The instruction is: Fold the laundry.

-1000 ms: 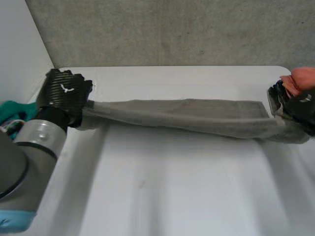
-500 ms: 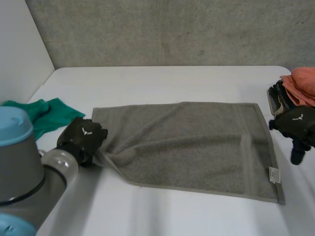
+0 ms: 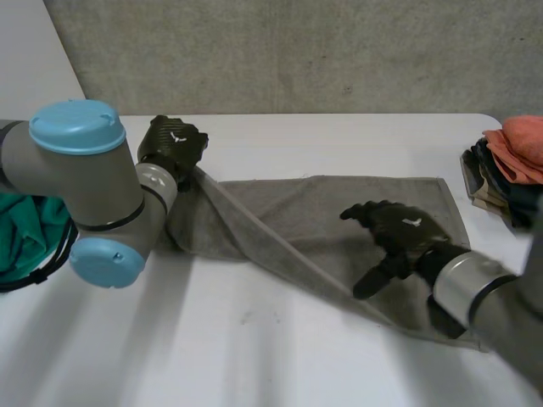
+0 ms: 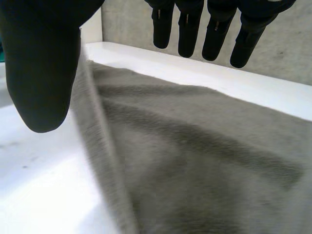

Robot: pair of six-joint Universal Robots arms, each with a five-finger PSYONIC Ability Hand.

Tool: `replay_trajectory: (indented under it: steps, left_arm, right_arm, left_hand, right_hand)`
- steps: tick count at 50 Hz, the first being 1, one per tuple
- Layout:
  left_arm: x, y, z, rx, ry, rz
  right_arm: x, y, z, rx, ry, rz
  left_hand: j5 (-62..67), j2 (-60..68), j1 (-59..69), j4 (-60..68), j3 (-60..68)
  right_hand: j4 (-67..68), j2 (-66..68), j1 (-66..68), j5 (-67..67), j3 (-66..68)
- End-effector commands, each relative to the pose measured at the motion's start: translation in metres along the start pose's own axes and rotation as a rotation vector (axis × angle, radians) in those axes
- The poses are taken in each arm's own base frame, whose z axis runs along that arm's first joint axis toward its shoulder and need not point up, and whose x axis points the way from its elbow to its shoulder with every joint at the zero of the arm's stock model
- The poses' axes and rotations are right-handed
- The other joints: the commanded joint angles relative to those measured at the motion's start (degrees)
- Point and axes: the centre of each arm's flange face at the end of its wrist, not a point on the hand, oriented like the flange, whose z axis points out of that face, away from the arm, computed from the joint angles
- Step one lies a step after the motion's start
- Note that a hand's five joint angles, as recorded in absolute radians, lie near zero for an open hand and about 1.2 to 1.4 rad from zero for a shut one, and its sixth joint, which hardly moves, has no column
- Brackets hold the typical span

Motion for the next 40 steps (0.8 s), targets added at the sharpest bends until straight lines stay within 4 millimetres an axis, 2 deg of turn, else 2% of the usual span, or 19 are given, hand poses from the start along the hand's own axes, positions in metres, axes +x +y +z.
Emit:
replay_trajectory:
  steps: [1,4,11,18,29,32,36,40]
  left_arm:
    - [0.0,0.01,0.018,-0.011,-0.037,0.001]
    - [0.001,0.013,0.019,-0.022,-0.041,0.004]
    - [-0.003,0.021,0.019,-0.046,-0.047,0.001]
    - [-0.01,0.031,0.019,-0.075,-0.059,-0.004]
    - [-0.016,0.04,0.019,-0.105,-0.068,-0.006]
    - [-0.013,0.044,0.015,-0.122,-0.055,-0.008]
    - [-0.015,0.042,0.006,-0.128,-0.051,-0.01]
    - [-0.015,0.039,-0.008,-0.139,-0.038,-0.008]
  right_arm:
    - [-0.023,0.031,0.01,-0.04,0.035,-0.062]
    - [-0.022,0.038,0.013,-0.06,0.052,-0.087]
    - [-0.004,0.05,0.029,-0.069,0.152,-0.147]
    - [0.036,0.051,0.036,-0.097,0.28,-0.185]
    - [0.081,0.059,0.031,-0.173,0.378,-0.221]
    - [0.095,0.059,0.028,-0.196,0.414,-0.245]
    - [0.108,0.057,0.025,-0.222,0.442,-0.28]
    - [0.111,0.055,0.022,-0.242,0.431,-0.336]
  left_hand:
    - [13.4,11.2,14.4,11.0,11.3]
    - [13.4,11.2,14.4,11.0,11.3]
    - [13.4,11.2,14.4,11.0,11.3]
    - [13.4,11.2,14.4,11.0,11.3]
    - [13.4,11.2,14.4,11.0,11.3]
    - [13.4,11.2,14.4,11.0,11.3]
    - [13.4,11.2,14.4,11.0,11.3]
    - [13.4,11.2,14.4,11.0,11.3]
  right_hand:
    - [-0.9,-1.0,-1.9,1.0,-0.2]
    - [-0.6,-0.7,-1.5,1.3,0.1]
    - [4.8,4.7,3.9,6.7,5.5]
    - [14.9,14.7,13.9,16.8,15.6]
    - [36.1,35.9,35.1,38.0,36.8]
    - [43.6,43.5,42.7,45.5,44.4]
    - [62.1,61.9,61.1,64.0,62.8]
    - [62.1,62.0,61.2,64.0,62.8]
